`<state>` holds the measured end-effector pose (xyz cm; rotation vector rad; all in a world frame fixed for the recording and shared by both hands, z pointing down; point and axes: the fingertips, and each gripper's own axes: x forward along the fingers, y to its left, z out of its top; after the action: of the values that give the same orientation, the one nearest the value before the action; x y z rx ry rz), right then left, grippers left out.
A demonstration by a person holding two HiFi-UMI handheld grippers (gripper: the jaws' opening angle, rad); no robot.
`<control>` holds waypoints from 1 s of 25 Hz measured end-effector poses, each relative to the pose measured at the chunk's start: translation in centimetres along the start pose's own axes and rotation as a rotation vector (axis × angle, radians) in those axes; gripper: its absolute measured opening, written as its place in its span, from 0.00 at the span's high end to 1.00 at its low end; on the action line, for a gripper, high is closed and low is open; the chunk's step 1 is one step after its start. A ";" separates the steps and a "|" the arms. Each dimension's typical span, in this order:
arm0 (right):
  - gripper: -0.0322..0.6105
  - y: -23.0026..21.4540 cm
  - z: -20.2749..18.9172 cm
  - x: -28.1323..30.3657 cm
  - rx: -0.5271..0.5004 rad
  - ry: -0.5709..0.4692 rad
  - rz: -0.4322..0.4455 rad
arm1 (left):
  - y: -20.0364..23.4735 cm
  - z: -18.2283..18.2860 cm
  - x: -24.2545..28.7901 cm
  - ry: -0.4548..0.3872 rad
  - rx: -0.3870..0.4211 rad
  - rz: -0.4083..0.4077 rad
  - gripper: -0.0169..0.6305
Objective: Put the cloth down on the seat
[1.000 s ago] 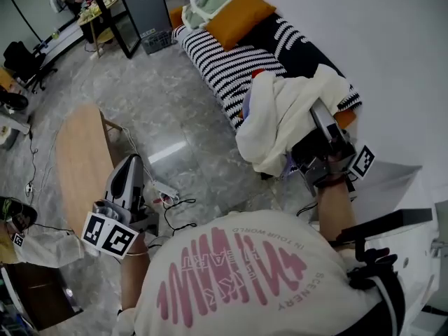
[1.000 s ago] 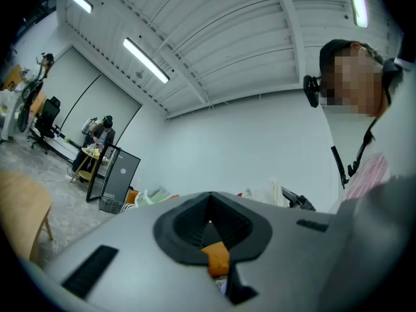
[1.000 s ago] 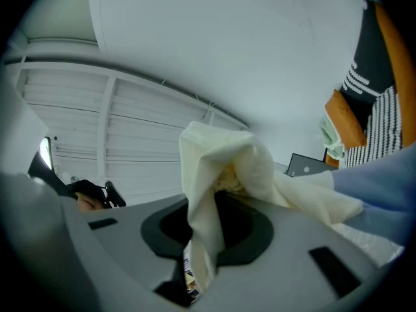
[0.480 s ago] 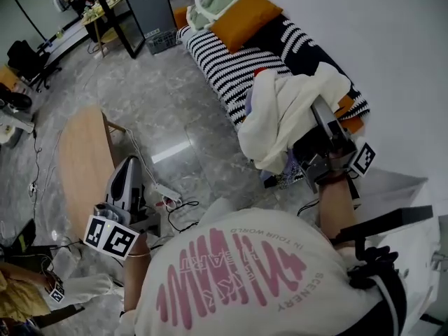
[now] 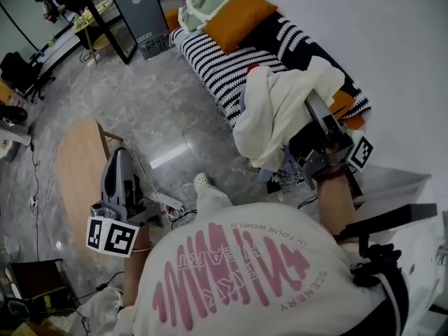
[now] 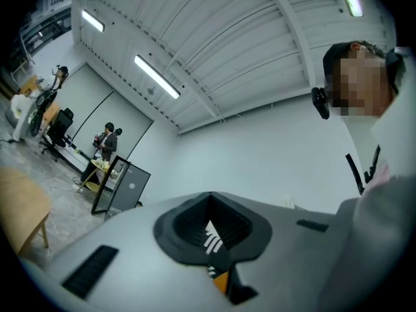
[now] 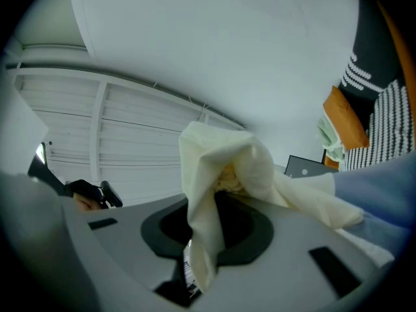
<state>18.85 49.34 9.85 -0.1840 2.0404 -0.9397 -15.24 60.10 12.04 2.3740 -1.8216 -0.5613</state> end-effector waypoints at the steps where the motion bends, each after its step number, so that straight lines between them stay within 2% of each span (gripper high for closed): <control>1: 0.84 -0.3 0.0 0.4 -0.004 0.003 -0.005 | 0.2 0.0 0.8 0.005 -0.004 -0.020 0.96; 4: 0.84 -1.7 0.4 2.1 -0.030 -0.015 -0.024 | 1.5 -0.6 3.5 0.047 -0.027 -0.081 0.96; 8: 0.84 -4.7 1.7 4.3 -0.052 -0.071 -0.063 | 4.3 -2.0 6.8 0.104 -0.062 -0.122 0.96; 14: 0.84 -8.8 3.0 8.3 -0.086 -0.116 -0.093 | 9.5 -1.3 12.0 0.130 -0.040 -0.145 0.96; 19: 0.84 -12.2 4.0 12.4 -0.138 -0.195 -0.123 | 14.3 -0.3 16.1 0.165 -0.009 -0.185 0.96; 25: 0.84 -12.1 5.0 13.9 -0.224 -0.253 -0.147 | 16.3 -0.2 18.6 0.211 0.051 -0.273 0.96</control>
<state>11.55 31.89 7.29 -0.5519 1.9104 -0.7321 -26.04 37.84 12.84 2.6210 -1.4550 -0.2750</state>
